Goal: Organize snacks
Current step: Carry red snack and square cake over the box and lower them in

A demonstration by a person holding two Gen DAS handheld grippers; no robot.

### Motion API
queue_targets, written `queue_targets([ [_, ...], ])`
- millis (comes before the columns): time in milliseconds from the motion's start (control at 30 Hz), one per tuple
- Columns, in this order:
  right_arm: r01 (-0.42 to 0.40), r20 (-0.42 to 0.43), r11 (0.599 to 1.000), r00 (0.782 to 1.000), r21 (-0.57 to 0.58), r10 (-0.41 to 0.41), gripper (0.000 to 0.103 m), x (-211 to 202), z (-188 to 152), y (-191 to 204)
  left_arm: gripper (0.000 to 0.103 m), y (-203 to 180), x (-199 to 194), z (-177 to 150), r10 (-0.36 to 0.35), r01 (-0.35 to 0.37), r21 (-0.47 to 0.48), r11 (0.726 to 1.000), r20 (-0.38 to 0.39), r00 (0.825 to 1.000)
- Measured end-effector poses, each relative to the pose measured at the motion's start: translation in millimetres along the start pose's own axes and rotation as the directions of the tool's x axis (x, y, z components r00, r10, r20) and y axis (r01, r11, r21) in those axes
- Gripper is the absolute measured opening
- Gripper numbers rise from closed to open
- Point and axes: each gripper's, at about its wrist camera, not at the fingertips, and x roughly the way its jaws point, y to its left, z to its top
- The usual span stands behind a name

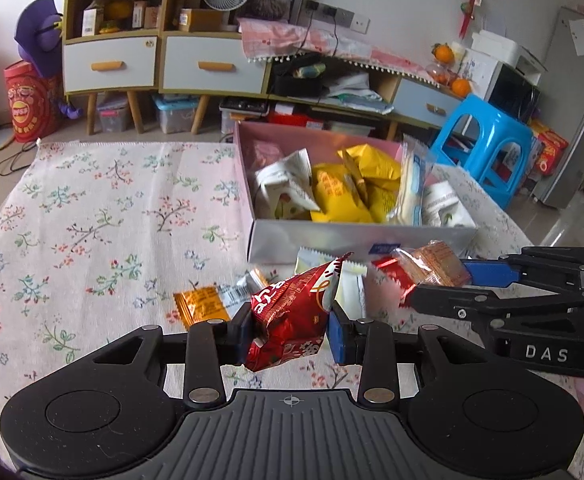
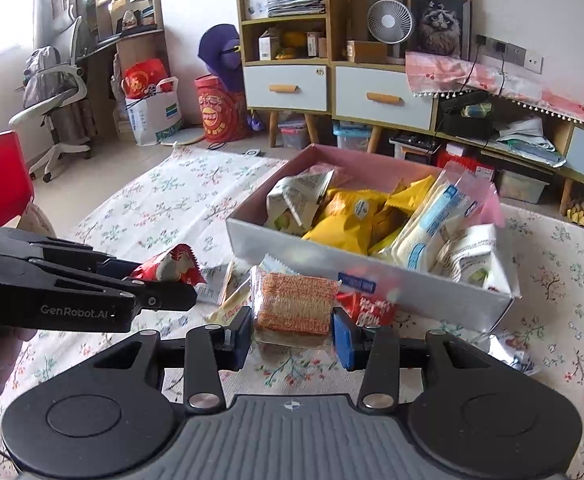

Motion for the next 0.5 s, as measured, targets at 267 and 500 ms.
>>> queue_targets([
  [267,0.04,0.035,0.998,0.999,0.056,-0.042,0.031,-0.9,14.9,-24.3,0.034,-8.9,3.0,13.9,0.021,-0.021,0.0,1.0,0.029,0.999],
  [500,0.077,0.039,0.985,0.996,0.153,-0.084,0.032,2.9,21.6,-64.3,0.034,-23.7,22.4,35.6,0.037,-0.038,0.031,0.999,0.041,0.998],
])
